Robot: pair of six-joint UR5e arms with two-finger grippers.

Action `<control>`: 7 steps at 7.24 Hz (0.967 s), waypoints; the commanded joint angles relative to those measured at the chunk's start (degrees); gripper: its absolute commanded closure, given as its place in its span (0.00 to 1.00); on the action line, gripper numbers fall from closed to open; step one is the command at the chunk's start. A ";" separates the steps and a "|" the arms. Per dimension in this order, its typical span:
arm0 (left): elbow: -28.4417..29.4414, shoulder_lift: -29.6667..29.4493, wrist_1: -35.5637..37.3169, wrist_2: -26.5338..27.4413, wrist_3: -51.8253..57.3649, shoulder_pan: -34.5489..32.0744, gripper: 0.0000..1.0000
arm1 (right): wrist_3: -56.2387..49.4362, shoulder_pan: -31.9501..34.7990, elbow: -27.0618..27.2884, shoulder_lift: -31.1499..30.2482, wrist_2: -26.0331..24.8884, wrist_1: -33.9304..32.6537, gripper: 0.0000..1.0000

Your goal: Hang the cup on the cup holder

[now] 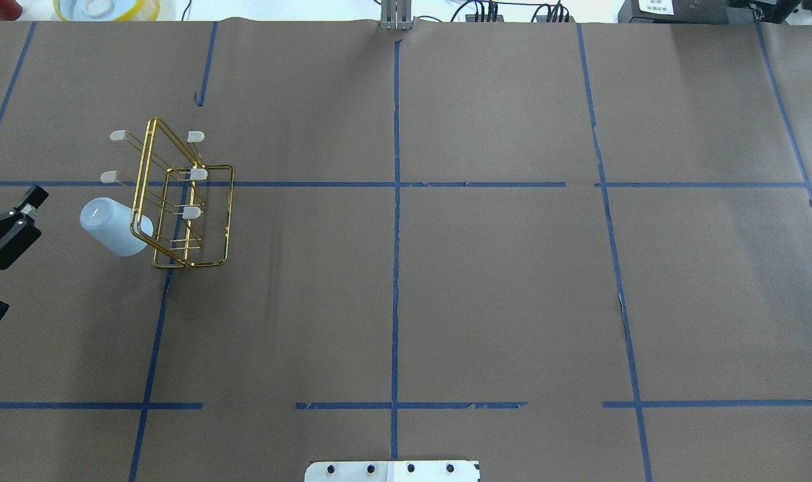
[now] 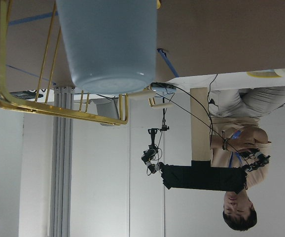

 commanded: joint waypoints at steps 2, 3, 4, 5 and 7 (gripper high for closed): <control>0.43 0.03 0.34 -9.63 20.32 -8.47 0.00 | 0.00 0.00 0.00 0.00 0.00 -0.01 0.00; 0.70 -0.06 0.34 -10.87 27.27 -9.00 0.00 | 0.00 0.00 0.00 0.00 0.00 -0.01 0.00; 1.14 -0.32 0.69 -13.49 32.65 -11.10 0.00 | 0.00 0.00 0.00 0.00 0.00 -0.01 0.00; 1.49 -0.50 4.61 -16.39 36.97 -12.95 0.00 | 0.00 0.00 0.00 0.00 0.00 -0.01 0.00; 1.67 -0.59 8.76 -22.37 48.62 -16.81 0.00 | 0.00 0.00 0.00 0.00 0.00 0.08 0.00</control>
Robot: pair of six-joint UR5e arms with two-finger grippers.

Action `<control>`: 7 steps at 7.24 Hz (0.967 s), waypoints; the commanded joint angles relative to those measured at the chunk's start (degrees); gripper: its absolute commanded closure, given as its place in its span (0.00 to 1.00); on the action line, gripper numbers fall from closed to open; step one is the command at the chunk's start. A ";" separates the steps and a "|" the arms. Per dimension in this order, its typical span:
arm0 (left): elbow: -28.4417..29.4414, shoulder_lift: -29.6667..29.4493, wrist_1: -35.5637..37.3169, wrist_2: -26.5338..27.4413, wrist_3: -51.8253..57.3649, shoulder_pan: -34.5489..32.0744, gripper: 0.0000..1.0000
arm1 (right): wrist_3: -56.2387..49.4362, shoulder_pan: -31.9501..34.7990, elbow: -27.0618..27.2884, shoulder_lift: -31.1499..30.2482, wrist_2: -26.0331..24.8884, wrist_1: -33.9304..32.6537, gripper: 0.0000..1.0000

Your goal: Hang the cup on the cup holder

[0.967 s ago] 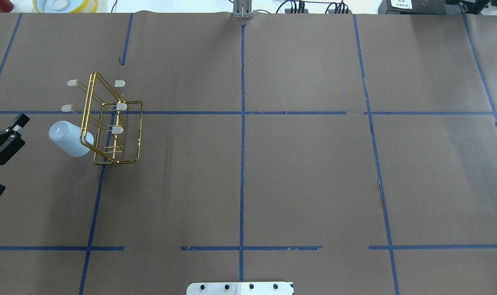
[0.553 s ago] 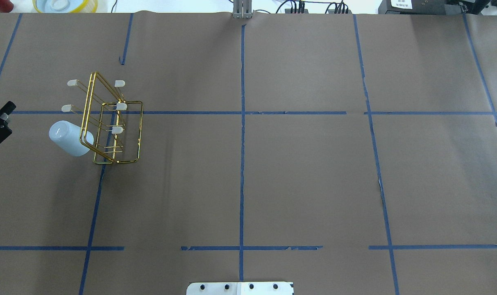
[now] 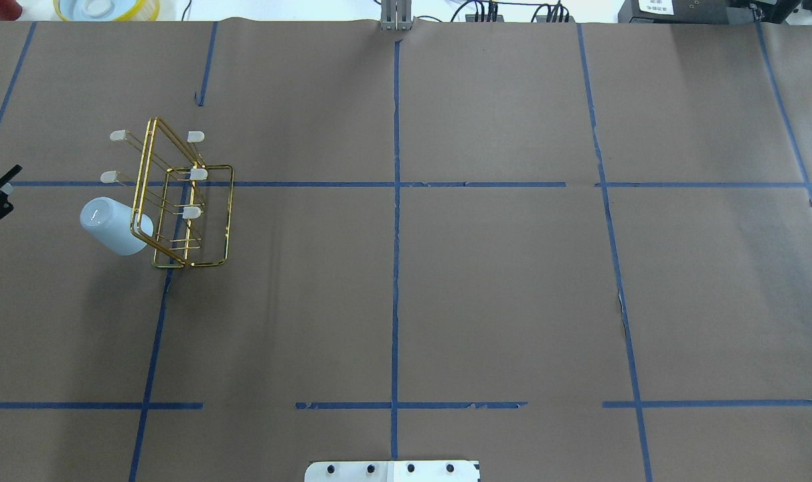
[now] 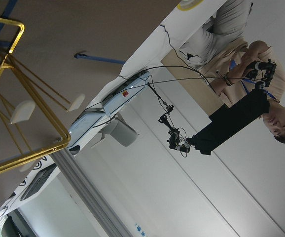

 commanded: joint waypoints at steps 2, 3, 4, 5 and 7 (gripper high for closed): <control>0.16 -0.10 6.87 -12.43 22.71 -8.50 0.00 | 0.00 0.03 0.00 0.00 0.00 0.07 0.00; 0.24 -0.19 9.41 -17.53 29.40 -11.67 0.00 | 0.00 0.03 0.00 0.00 0.00 0.07 0.00; 0.24 -0.27 12.57 -22.80 36.25 -15.35 0.00 | 0.00 0.03 0.00 0.00 0.00 0.07 0.00; 0.94 -0.97 16.34 -29.12 44.93 -19.91 0.00 | 0.00 0.03 0.00 0.00 0.00 0.07 0.00; 2.17 -2.11 26.43 -38.98 65.22 -28.27 0.00 | 0.00 0.03 0.00 0.00 0.00 -0.02 0.00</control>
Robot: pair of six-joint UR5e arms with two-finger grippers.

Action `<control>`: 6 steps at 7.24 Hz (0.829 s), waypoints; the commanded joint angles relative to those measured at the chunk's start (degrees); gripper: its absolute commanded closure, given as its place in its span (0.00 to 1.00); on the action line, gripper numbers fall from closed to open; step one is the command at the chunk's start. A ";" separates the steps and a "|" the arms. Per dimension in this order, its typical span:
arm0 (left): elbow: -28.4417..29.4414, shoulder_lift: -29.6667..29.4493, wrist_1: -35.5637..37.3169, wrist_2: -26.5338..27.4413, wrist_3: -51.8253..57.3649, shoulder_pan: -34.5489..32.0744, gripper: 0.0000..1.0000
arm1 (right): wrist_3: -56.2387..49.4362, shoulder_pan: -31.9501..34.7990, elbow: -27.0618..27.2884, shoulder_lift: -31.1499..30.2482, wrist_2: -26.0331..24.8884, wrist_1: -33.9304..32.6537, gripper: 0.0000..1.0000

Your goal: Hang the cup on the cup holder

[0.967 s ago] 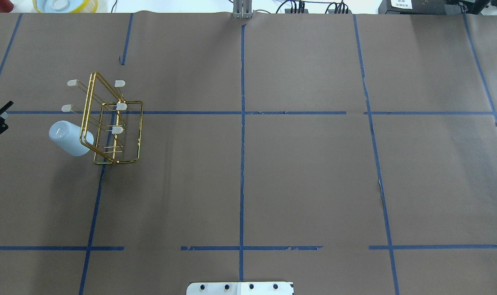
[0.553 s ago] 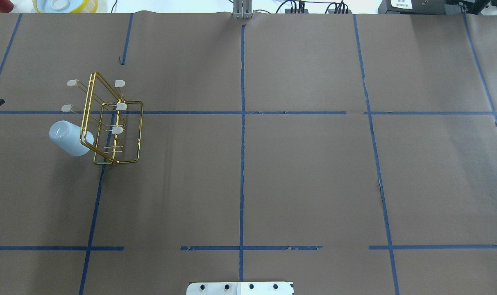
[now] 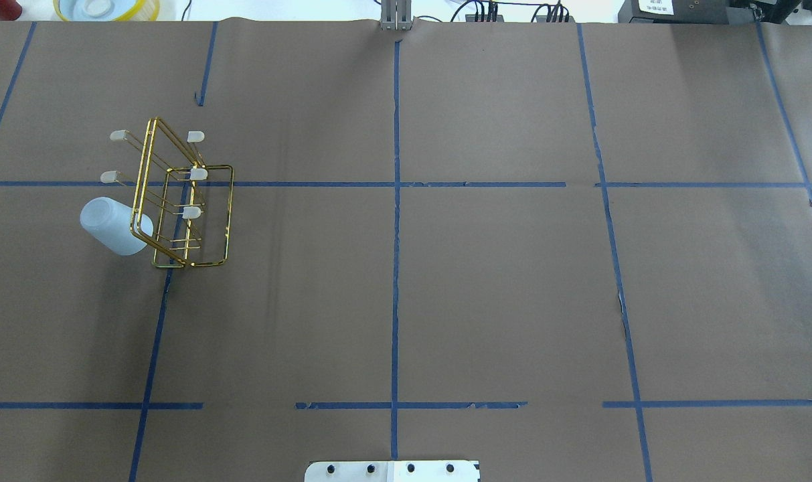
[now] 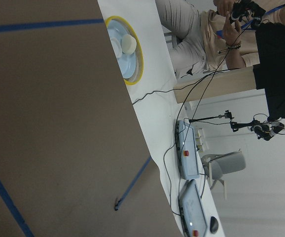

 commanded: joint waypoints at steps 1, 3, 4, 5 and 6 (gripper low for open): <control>0.64 -1.42 12.49 -11.41 22.24 -9.00 0.00 | 0.00 -0.09 0.00 0.00 0.00 -0.03 0.00; 0.46 -2.04 22.44 -17.52 38.28 -12.20 0.00 | 0.00 0.00 0.00 0.00 0.00 0.06 0.00; 0.46 -2.13 29.01 -20.67 44.00 -13.43 0.00 | 0.00 0.00 0.00 0.00 0.00 -0.03 0.00; 0.37 -2.74 34.65 -21.13 54.50 -14.92 0.00 | 0.00 0.00 0.00 0.00 0.00 -0.03 0.00; 0.37 -2.75 40.19 -21.23 65.57 -17.02 0.00 | 0.00 0.00 0.00 0.00 0.00 -0.03 0.00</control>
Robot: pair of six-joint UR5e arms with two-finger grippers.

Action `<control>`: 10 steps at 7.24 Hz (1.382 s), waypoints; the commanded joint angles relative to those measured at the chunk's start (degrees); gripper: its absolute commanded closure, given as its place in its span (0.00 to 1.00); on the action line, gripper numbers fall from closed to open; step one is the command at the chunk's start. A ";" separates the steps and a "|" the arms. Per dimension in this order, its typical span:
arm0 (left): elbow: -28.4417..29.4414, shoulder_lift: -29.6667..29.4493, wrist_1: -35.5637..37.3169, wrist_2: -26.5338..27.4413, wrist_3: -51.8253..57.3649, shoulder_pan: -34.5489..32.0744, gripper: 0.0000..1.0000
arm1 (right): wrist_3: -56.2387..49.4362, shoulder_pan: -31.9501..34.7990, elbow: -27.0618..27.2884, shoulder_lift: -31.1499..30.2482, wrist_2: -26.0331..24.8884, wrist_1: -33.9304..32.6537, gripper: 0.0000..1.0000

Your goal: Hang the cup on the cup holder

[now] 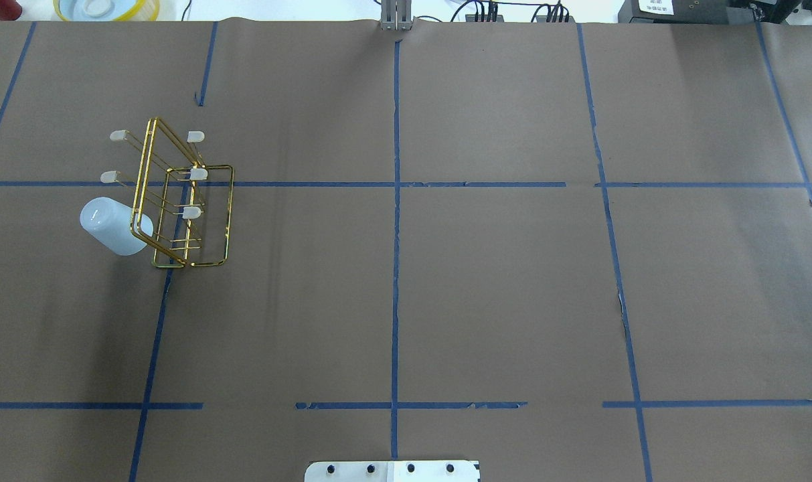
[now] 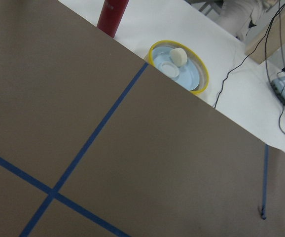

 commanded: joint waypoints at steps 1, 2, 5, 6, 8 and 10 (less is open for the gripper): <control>-0.04 0.04 11.71 -1.43 21.66 -2.96 0.00 | 0.00 -0.08 0.00 0.00 0.00 -0.01 0.00; -0.04 -0.22 22.63 -5.18 27.32 -4.80 0.00 | 0.00 -0.09 0.00 0.00 0.00 -0.01 0.00; -0.04 -2.33 43.20 -5.83 57.97 -8.84 0.00 | 0.00 0.00 0.00 0.00 0.00 0.07 0.00; -0.04 -1.81 43.74 -8.53 62.75 -9.29 0.00 | 0.00 0.00 0.00 0.00 0.00 0.08 0.00; -0.82 -1.72 46.02 -15.05 64.73 -9.39 0.00 | 0.00 0.00 0.00 0.00 0.00 0.07 0.00; -2.13 -1.89 48.82 -15.59 65.43 -9.30 0.00 | 0.00 -0.08 0.00 0.00 0.00 0.08 0.00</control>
